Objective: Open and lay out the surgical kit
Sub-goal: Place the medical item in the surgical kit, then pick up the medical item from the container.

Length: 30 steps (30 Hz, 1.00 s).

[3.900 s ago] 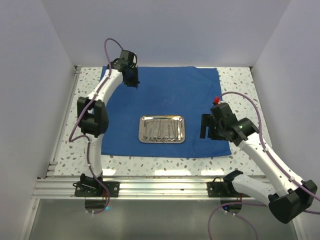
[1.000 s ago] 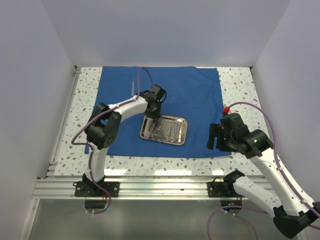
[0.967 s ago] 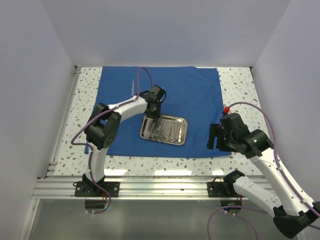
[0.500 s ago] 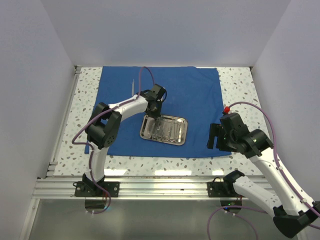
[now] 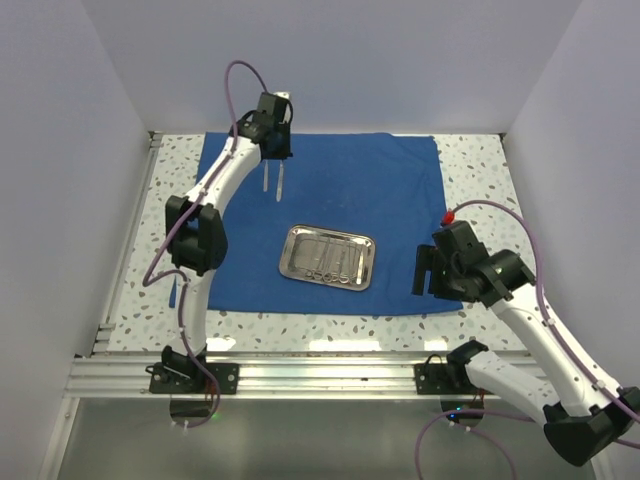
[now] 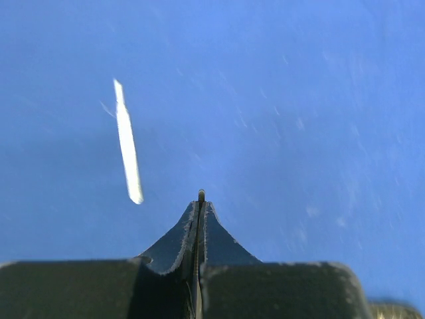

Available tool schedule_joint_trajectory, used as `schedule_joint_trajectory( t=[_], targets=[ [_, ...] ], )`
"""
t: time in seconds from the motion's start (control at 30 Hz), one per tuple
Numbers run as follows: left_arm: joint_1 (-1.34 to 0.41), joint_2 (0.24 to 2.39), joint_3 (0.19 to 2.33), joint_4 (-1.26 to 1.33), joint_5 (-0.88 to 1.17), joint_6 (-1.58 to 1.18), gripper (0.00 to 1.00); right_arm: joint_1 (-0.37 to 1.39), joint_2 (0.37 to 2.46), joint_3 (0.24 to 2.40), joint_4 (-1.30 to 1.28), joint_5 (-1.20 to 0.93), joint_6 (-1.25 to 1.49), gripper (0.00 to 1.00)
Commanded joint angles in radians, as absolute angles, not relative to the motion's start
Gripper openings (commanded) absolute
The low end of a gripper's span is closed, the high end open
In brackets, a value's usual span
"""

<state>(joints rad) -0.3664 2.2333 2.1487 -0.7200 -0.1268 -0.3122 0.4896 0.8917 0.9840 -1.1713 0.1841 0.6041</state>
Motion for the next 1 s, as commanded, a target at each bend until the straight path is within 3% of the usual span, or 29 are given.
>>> schedule_joint_trajectory(
  t=[0.0, 0.53, 0.57, 0.6, 0.63, 0.67, 0.7, 0.73, 0.83, 0.97],
  targets=[
    [-0.335, 2.305, 2.250, -0.759, -0.141, -0.262, 0.00, 0.488, 0.916, 1.002, -1.170, 0.216, 0.618, 0.81],
    [-0.213, 2.503, 2.364, -0.503, -0.153, -0.296, 0.01, 0.489, 1.003, 1.003, -1.135, 0.218, 0.666, 0.81],
    [-0.212, 2.503, 2.364, -0.494, -0.155, -0.298, 0.05, 0.488, 1.000, 1.000, -1.134, 0.219, 0.666, 0.80],
    [-0.212, 2.503, 2.361, -0.485, -0.156, -0.298, 0.27, 0.488, 0.997, 0.996, -1.132, 0.216, 0.666, 0.81],
    [-0.212, 2.494, 2.356, -0.471, -0.156, -0.304, 0.44, 0.488, 0.994, 0.985, -1.129, 0.215, 0.669, 0.81],
    [-0.212, 2.488, 2.352, -0.469, -0.156, -0.308, 0.55, 0.488, 0.991, 0.982, -1.123, 0.207, 0.667, 0.80],
    [-0.213, 2.465, 2.335, -0.472, -0.158, -0.313, 0.74, 0.488, 0.988, 0.977, -1.118, 0.204, 0.669, 0.81],
    [-0.215, 2.447, 2.316, -0.471, -0.155, -0.319, 0.81, 0.488, 0.989, 0.973, -1.114, 0.199, 0.672, 0.81],
    [-0.225, 2.344, 2.203, -0.486, -0.153, -0.330, 0.84, 0.488, 0.986, 0.968, -1.095, 0.195, 0.672, 0.81],
    [-0.299, 2.162, 1.976, -0.503, -0.173, -0.333, 0.71, 0.488, 0.983, 0.960, -1.066, 0.180, 0.657, 0.81]
  ],
)
